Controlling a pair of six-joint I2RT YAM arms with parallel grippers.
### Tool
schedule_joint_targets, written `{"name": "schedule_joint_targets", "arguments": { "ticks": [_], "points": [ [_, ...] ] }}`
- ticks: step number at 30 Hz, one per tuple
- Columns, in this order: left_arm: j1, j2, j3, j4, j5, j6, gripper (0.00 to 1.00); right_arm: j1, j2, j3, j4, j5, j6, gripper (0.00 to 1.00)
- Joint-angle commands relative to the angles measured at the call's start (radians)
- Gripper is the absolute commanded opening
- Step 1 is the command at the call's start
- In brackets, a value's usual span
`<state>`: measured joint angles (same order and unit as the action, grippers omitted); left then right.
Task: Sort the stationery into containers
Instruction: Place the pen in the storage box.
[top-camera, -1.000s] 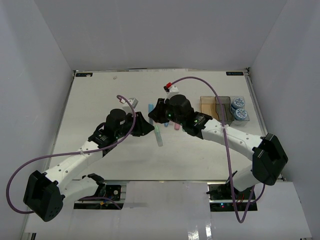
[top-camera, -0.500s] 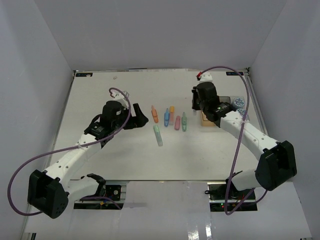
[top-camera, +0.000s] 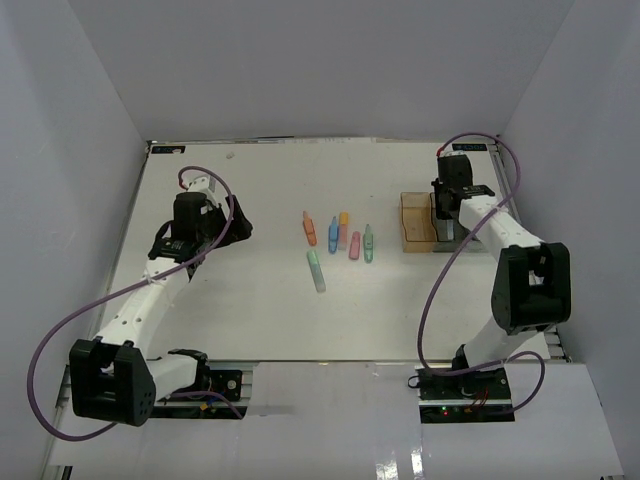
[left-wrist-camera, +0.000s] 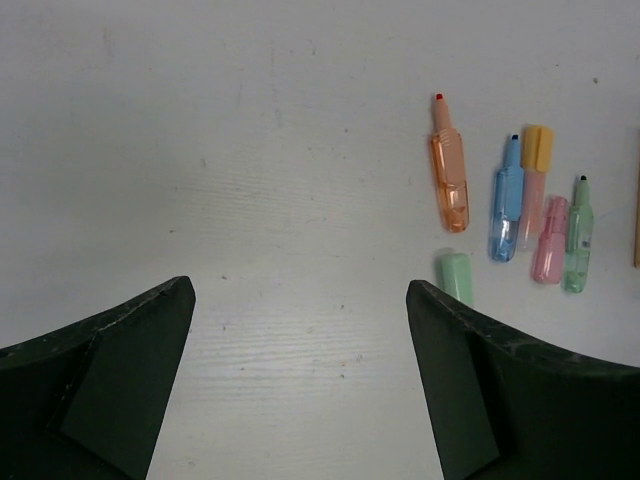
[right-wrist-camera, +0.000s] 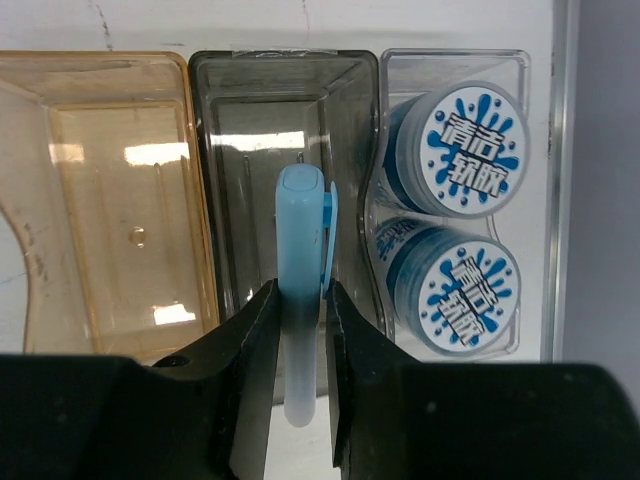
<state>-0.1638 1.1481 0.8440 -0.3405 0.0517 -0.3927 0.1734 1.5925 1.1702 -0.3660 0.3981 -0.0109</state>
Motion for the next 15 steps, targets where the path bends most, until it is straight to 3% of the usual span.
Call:
{"name": "schedule_joint_targets", "arguments": {
  "ticks": [1,2,5,6,9,15],
  "points": [
    [0.013,-0.051,-0.031,0.020,0.019,0.026,0.98,-0.014,0.069,0.078,-0.004,-0.031,-0.046,0.16],
    [0.014,-0.057,-0.034,0.020,0.011,0.031,0.98,-0.015,0.104,0.095,-0.004,-0.031,-0.044,0.19],
    [0.012,-0.068,-0.039,0.018,-0.013,0.035,0.98,-0.018,0.153,0.115,-0.017,-0.033,-0.047,0.40],
    [0.012,-0.068,-0.039,0.018,-0.010,0.035,0.98,-0.020,0.159,0.120,-0.019,-0.027,-0.047,0.54],
    [0.012,-0.070,-0.037,0.021,0.013,0.035,0.98,-0.020,0.149,0.131,-0.036,-0.024,-0.037,0.69],
    [0.014,-0.073,-0.037,0.023,0.011,0.038,0.98,0.035,0.000,0.129,-0.061,-0.102,0.003,0.77]
  ]
}}
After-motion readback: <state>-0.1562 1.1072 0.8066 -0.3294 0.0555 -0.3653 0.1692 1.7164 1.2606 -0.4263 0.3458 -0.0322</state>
